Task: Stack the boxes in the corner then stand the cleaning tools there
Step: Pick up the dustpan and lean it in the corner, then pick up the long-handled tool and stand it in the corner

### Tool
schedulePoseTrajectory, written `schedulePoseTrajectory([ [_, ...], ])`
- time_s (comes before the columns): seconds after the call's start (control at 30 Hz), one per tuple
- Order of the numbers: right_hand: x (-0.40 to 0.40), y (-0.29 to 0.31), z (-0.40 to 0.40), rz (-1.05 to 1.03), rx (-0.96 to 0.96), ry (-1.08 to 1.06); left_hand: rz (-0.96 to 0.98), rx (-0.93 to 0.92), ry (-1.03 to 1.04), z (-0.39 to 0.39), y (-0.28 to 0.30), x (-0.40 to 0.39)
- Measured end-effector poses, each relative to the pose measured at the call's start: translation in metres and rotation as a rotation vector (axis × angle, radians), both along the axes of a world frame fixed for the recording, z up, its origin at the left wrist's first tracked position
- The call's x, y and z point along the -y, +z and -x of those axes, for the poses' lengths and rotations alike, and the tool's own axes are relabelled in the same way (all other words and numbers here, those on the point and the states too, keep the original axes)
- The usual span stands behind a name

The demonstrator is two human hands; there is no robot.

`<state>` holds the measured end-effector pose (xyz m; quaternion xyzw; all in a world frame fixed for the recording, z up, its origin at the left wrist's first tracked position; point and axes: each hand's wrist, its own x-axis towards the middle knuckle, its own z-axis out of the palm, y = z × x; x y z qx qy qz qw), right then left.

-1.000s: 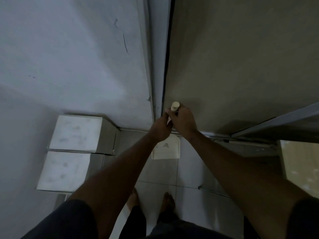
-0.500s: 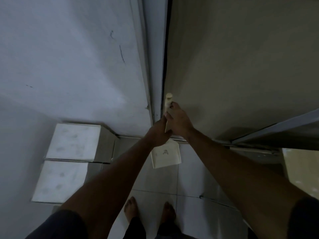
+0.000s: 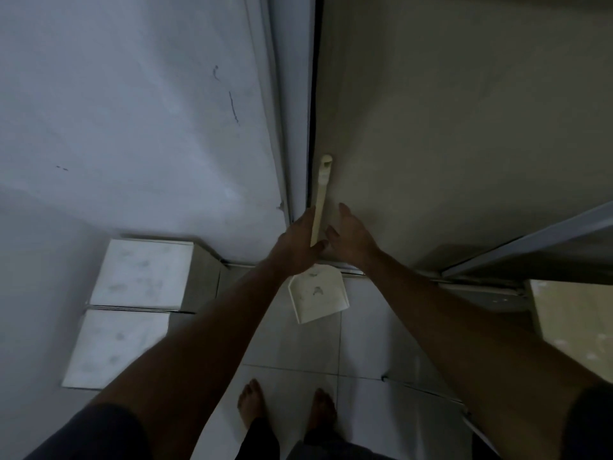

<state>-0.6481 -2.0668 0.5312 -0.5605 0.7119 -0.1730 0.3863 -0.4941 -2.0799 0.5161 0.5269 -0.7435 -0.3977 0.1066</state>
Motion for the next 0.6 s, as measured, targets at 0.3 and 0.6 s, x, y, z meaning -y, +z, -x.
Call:
schedulePoseTrajectory([
  [0.3, -0.042, 0.035, 0.006, 0.089, -0.39, 0.219, 0.249, 0.247, -0.196, -0.022, 0.044, -0.024],
  [0.6, -0.126, 0.097, -0.025, 0.109, -0.595, 0.201, 0.416, 0.245, -0.286, -0.082, 0.1, -0.078],
])
